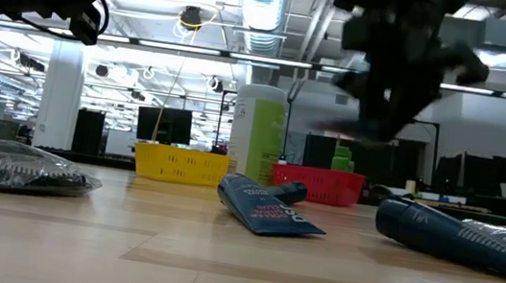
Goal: Pick & Place Travel size toiletries
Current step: Put the dark blue shave cream in the black bin
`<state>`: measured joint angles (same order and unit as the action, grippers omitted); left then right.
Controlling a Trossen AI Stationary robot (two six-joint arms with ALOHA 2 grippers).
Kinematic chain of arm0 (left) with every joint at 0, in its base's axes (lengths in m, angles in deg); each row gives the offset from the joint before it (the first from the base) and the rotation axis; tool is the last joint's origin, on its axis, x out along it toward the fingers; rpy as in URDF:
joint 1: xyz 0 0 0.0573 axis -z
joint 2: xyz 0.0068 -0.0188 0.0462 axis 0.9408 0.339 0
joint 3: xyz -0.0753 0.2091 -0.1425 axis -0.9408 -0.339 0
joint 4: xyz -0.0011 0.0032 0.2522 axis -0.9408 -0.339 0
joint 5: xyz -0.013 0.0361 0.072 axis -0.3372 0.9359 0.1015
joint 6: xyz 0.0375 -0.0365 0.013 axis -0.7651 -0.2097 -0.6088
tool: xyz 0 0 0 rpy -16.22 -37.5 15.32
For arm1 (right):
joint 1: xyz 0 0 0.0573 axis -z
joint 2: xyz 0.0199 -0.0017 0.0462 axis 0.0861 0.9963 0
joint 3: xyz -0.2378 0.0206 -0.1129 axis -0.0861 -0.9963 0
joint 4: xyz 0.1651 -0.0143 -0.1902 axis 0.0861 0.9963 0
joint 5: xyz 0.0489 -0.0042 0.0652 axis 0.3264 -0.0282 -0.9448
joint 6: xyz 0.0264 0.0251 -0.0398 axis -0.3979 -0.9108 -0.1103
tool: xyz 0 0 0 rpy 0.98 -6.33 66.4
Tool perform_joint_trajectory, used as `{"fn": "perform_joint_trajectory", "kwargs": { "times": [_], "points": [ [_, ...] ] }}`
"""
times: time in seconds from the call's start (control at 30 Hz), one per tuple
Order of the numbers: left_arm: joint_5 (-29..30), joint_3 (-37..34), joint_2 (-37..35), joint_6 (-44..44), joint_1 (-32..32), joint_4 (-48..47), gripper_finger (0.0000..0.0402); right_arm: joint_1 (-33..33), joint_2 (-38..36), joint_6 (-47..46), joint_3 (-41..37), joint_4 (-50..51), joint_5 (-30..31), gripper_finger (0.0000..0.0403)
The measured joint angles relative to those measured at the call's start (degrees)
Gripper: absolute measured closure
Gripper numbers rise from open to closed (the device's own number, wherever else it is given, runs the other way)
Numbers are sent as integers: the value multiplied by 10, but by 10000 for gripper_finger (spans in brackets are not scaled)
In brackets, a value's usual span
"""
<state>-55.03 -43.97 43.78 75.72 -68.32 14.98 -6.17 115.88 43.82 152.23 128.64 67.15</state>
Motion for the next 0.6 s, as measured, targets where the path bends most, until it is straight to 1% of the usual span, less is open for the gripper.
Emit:
{"fn": "perform_joint_trajectory", "kwargs": {
  "times": [0.13,0.3,0.43,0.6],
  "points": [
    [0,0,0,0,0,1,390,-4,-77,-80,0,35,0,269],
    [2,0,0,0,0,3,390,-42,-163,-185,0,83,1,286],
    [2,0,0,0,0,3,390,-105,-218,-285,0,123,1,284],
    [2,0,0,0,0,3,390,-217,-248,-418,0,172,2,267]
  ]
}}
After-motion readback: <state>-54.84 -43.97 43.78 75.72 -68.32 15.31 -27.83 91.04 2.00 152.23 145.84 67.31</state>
